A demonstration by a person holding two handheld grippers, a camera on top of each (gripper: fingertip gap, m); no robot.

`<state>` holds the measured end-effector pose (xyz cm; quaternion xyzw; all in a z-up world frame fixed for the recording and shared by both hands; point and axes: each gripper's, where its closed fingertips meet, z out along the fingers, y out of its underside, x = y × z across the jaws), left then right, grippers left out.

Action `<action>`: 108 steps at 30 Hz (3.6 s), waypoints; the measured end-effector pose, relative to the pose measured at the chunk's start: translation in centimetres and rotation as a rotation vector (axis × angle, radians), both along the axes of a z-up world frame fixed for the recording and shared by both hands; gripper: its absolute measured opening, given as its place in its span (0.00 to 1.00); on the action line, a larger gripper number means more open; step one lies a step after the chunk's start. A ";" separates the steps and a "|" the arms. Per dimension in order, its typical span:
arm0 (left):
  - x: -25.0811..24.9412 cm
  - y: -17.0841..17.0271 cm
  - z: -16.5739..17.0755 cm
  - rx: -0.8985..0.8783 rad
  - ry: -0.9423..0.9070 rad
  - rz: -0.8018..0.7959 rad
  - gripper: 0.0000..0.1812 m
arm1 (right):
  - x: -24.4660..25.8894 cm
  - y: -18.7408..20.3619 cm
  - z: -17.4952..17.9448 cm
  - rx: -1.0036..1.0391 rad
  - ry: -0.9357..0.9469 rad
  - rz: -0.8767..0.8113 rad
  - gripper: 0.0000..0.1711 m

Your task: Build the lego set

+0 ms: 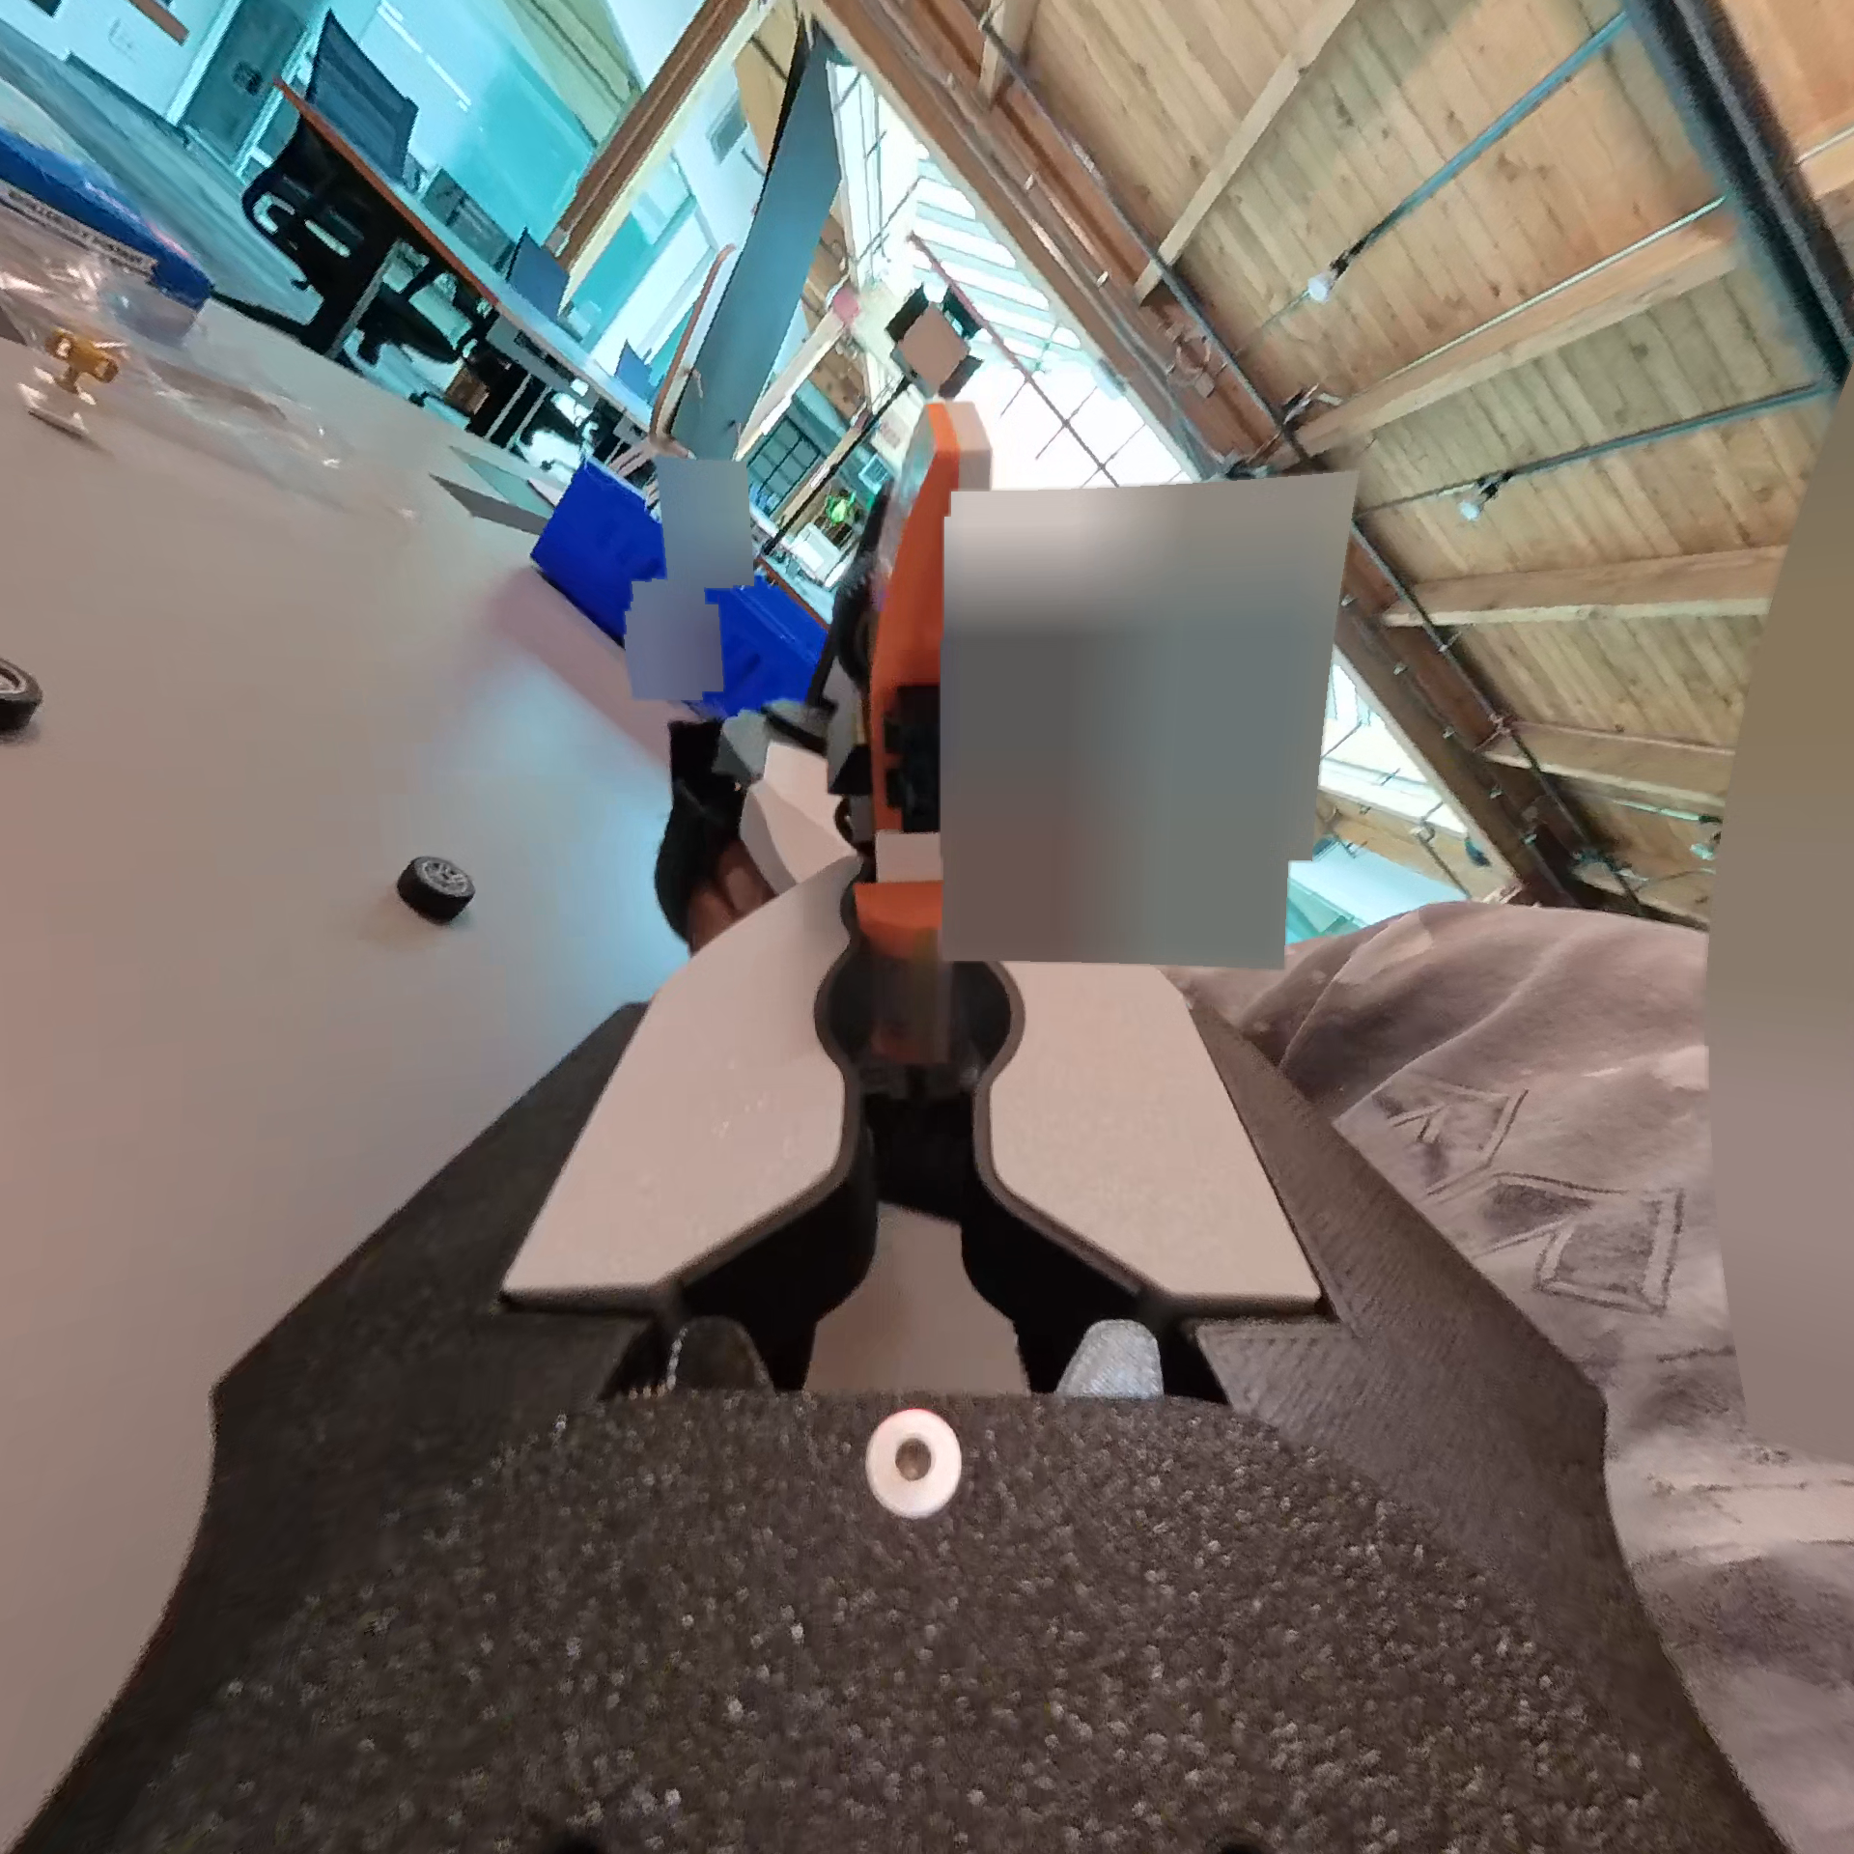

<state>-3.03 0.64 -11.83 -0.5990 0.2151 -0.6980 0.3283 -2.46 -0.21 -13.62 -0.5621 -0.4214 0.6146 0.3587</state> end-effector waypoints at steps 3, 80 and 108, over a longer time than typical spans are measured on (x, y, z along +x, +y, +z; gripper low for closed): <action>0.2 -0.3 -0.3 0.011 0.034 -0.017 0.09 | 0.1 -0.2 -0.4 0.039 -0.066 0.032 0.12; 1.5 -1.7 -1.1 0.037 0.022 -0.046 0.09 | 0.9 -1.8 -1.5 0.017 -0.123 -0.015 0.12; 0.8 -0.4 -0.1 -0.015 -0.074 -0.020 0.09 | 0.3 -0.8 -0.4 0.173 -0.051 -0.116 0.11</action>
